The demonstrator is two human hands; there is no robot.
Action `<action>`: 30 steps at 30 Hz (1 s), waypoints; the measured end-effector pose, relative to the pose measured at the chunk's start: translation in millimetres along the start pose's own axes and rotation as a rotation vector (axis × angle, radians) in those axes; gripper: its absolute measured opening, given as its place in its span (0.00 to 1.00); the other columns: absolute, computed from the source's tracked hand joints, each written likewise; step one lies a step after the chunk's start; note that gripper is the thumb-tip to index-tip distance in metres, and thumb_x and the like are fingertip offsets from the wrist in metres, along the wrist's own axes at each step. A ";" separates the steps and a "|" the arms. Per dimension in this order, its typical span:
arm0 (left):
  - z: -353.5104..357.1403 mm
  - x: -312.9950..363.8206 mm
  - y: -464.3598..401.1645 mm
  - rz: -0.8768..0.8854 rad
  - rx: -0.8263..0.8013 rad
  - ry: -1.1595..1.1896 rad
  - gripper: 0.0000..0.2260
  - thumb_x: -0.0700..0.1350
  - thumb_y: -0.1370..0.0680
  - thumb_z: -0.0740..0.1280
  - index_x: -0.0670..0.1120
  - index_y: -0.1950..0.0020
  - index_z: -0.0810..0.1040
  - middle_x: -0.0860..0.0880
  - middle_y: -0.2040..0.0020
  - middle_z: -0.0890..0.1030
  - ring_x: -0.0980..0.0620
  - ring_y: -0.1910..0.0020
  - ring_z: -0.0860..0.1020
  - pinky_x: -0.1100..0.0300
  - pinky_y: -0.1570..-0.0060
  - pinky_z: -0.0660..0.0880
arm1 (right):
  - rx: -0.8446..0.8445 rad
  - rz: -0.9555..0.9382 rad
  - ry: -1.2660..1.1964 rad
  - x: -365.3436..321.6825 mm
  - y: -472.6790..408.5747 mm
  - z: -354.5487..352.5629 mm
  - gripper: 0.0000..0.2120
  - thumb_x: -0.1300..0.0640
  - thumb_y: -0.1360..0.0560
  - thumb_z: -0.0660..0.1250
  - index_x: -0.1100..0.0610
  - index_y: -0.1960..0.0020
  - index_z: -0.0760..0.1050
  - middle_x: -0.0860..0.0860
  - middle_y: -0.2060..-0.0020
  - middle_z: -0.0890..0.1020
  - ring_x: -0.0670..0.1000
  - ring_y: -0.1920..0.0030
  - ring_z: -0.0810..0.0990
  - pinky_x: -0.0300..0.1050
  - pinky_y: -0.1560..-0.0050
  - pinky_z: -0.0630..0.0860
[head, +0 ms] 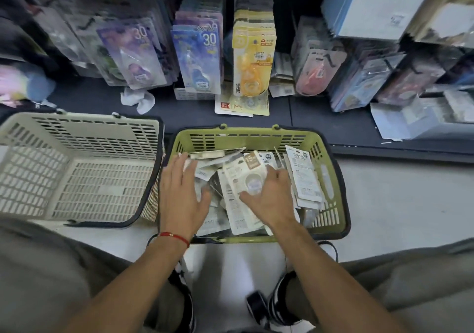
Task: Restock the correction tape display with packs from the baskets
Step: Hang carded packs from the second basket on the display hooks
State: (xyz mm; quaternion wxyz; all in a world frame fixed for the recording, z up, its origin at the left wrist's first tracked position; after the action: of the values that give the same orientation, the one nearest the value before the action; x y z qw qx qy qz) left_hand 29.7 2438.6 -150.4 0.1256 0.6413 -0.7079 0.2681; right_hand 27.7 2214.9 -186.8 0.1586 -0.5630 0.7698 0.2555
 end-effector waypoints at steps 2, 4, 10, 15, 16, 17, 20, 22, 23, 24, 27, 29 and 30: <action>8.2 12.6 3.1 -0.114 -0.055 0.311 0.24 0.45 0.20 0.73 0.47 0.25 0.73 0.47 0.29 0.75 0.49 0.29 0.73 0.56 0.28 0.68 | 0.005 0.000 -0.222 -4.1 -3.9 -15.7 0.35 0.42 0.31 0.79 0.51 0.29 0.70 0.50 0.37 0.70 0.51 0.38 0.75 0.51 0.40 0.78; 35.2 20.8 12.7 -0.410 -0.260 0.806 0.19 0.50 0.18 0.72 0.55 0.29 0.74 0.52 0.35 0.81 0.54 0.37 0.81 0.51 0.35 0.78 | -0.117 -0.075 -0.421 -21.0 -0.5 -9.5 0.28 0.41 0.29 0.78 0.48 0.34 0.74 0.47 0.41 0.73 0.47 0.42 0.77 0.48 0.47 0.82; 54.6 2.1 23.1 -0.769 -0.212 1.274 0.12 0.45 0.16 0.68 0.50 0.33 0.80 0.49 0.40 0.87 0.44 0.41 0.86 0.44 0.48 0.84 | -0.018 -0.183 0.007 -11.2 6.9 1.6 0.24 0.49 0.16 0.63 0.57 0.23 0.71 0.54 0.30 0.73 0.54 0.29 0.71 0.50 0.27 0.68; 55.1 -29.8 24.7 -0.904 -0.147 1.213 0.11 0.42 0.17 0.70 0.52 0.35 0.82 0.48 0.41 0.87 0.40 0.40 0.85 0.32 0.39 0.79 | -0.127 -0.098 0.409 15.8 12.4 17.2 0.27 0.51 0.19 0.65 0.59 0.23 0.65 0.58 0.32 0.75 0.59 0.32 0.73 0.52 0.34 0.73; 53.5 -30.5 24.0 -0.896 -0.136 1.201 0.12 0.42 0.18 0.70 0.53 0.36 0.82 0.49 0.42 0.88 0.41 0.40 0.85 0.33 0.39 0.79 | -0.042 -0.105 0.304 10.9 10.5 6.0 0.20 0.54 0.19 0.63 0.59 0.29 0.71 0.57 0.39 0.80 0.59 0.38 0.79 0.52 0.41 0.77; 52.0 -30.3 23.2 -0.877 -0.128 1.173 0.12 0.43 0.18 0.70 0.54 0.36 0.82 0.50 0.42 0.88 0.41 0.40 0.85 0.33 0.39 0.80 | 0.065 -0.103 0.199 7.3 9.4 -8.6 0.14 0.56 0.19 0.62 0.59 0.35 0.75 0.57 0.47 0.83 0.60 0.46 0.82 0.51 0.50 0.79; 47.1 -19.6 19.3 -0.774 -0.125 1.095 0.14 0.48 0.19 0.72 0.58 0.34 0.79 0.57 0.42 0.87 0.48 0.40 0.85 0.37 0.37 0.79 | 0.282 -0.033 -0.154 7.6 8.9 -45.7 0.10 0.61 0.20 0.61 0.58 0.43 0.79 0.55 0.57 0.85 0.58 0.59 0.82 0.51 0.61 0.78; 46.5 -3.7 17.5 -0.692 -0.183 1.067 0.17 0.54 0.20 0.74 0.60 0.32 0.76 0.62 0.41 0.86 0.55 0.39 0.83 0.42 0.34 0.77 | 0.254 0.059 -0.505 10.8 8.7 -46.5 0.11 0.63 0.20 0.62 0.55 0.46 0.82 0.52 0.56 0.87 0.54 0.60 0.83 0.51 0.60 0.80; 49.5 5.0 17.6 -0.668 -0.232 1.083 0.20 0.54 0.21 0.75 0.60 0.31 0.76 0.62 0.40 0.85 0.56 0.39 0.82 0.43 0.34 0.76 | 0.183 0.105 -0.671 9.5 7.3 -37.9 0.11 0.64 0.21 0.64 0.54 0.47 0.83 0.51 0.56 0.88 0.53 0.58 0.84 0.51 0.57 0.82; 54.6 12.5 18.8 -0.662 -0.281 1.130 0.22 0.52 0.22 0.76 0.58 0.29 0.75 0.59 0.39 0.85 0.54 0.38 0.83 0.43 0.32 0.75 | 0.089 0.141 -0.810 5.8 5.2 -25.6 0.11 0.65 0.21 0.66 0.53 0.48 0.84 0.50 0.56 0.88 0.51 0.55 0.86 0.49 0.54 0.84; 63.4 20.2 22.8 -0.668 -0.314 1.234 0.24 0.42 0.24 0.77 0.50 0.28 0.77 0.49 0.37 0.86 0.45 0.35 0.83 0.38 0.31 0.76 | -0.022 0.077 -0.814 -3.9 2.7 -4.8 0.09 0.63 0.20 0.70 0.51 0.47 0.85 0.45 0.56 0.88 0.44 0.53 0.86 0.39 0.52 0.82; 62.8 14.7 24.6 -0.697 -0.279 1.252 0.25 0.38 0.25 0.77 0.48 0.29 0.77 0.47 0.38 0.86 0.44 0.36 0.83 0.37 0.32 0.77 | 0.132 0.003 -0.526 8.1 0.9 -13.7 0.09 0.60 0.20 0.70 0.51 0.42 0.83 0.43 0.50 0.84 0.45 0.49 0.82 0.37 0.47 0.80; 62.0 11.4 24.7 -0.714 -0.267 1.260 0.25 0.37 0.25 0.77 0.47 0.29 0.77 0.47 0.38 0.86 0.44 0.36 0.83 0.37 0.32 0.77 | 0.212 0.003 -0.312 18.1 -0.5 -19.7 0.11 0.58 0.19 0.70 0.52 0.37 0.81 0.46 0.44 0.81 0.48 0.43 0.79 0.42 0.41 0.79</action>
State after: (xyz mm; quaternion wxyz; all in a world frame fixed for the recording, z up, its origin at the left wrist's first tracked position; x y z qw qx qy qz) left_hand 14.2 2396.3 -201.0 0.6654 0.5361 -0.2761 0.4401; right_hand 23.4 2189.3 -180.5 0.3341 -0.4958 0.7591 0.2576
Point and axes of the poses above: each hand's wrist, its own y-axis away from the middle knuckle, its own z-axis out of the palm, x = y × z, the point moved 10 cm from there along -y, towards the middle knuckle
